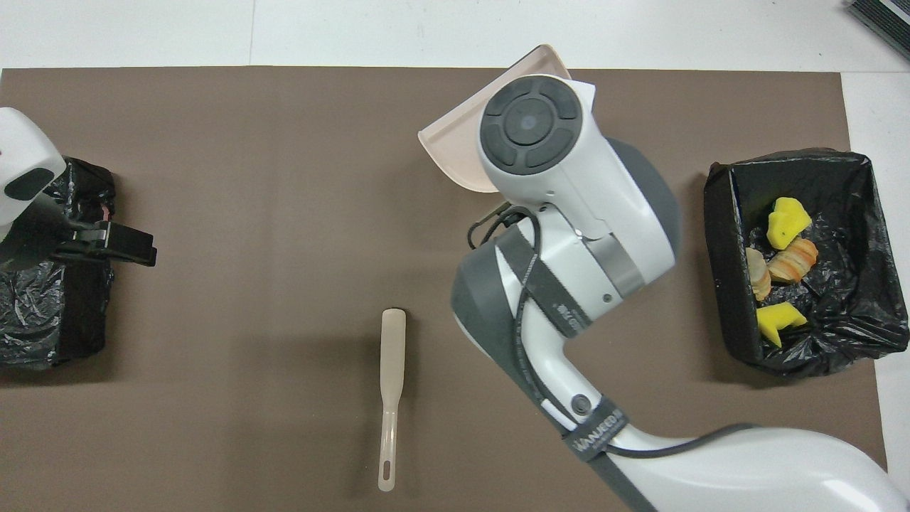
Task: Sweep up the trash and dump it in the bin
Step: 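Carry the empty dustpan back and set it on the table center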
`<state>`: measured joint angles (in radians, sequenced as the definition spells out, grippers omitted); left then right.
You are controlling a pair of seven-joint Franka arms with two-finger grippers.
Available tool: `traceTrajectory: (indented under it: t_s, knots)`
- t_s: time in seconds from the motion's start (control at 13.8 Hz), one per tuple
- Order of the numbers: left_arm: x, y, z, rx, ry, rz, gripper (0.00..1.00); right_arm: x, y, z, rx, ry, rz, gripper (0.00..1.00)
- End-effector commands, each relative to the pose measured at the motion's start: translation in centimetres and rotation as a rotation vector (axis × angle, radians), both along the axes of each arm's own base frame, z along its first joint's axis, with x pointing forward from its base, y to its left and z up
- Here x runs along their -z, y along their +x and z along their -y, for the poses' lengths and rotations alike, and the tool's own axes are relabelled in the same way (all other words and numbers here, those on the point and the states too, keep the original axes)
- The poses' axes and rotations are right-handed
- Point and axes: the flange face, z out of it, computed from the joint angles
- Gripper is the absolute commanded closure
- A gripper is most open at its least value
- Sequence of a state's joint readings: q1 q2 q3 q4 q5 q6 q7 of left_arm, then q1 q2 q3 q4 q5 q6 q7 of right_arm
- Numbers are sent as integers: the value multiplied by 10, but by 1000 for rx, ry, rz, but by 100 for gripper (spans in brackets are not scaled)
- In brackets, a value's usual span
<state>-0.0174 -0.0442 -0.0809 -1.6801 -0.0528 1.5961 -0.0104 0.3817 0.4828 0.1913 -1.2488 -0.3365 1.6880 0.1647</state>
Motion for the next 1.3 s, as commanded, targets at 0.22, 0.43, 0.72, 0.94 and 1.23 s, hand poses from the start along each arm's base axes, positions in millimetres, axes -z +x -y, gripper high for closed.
traceTrajectory:
  t_s: [0.22,0.43,0.72,0.94,1.23]
  knots:
    - [-2,-1,-2,12,12,-12,0,71,13,-98,411,210,36,100]
    - [-2,-1,-2,12,12,-12,0,92,0,-136,520,293,6,100]
    - [-2,-1,-2,13,13,-10,0,117,-20,-166,542,289,-22,100]
    - [-2,-1,-2,13,12,-12,0,133,-20,-169,545,290,-38,100]
    - [-2,-2,-2,13,12,-14,0,141,-20,-169,539,279,-40,58]
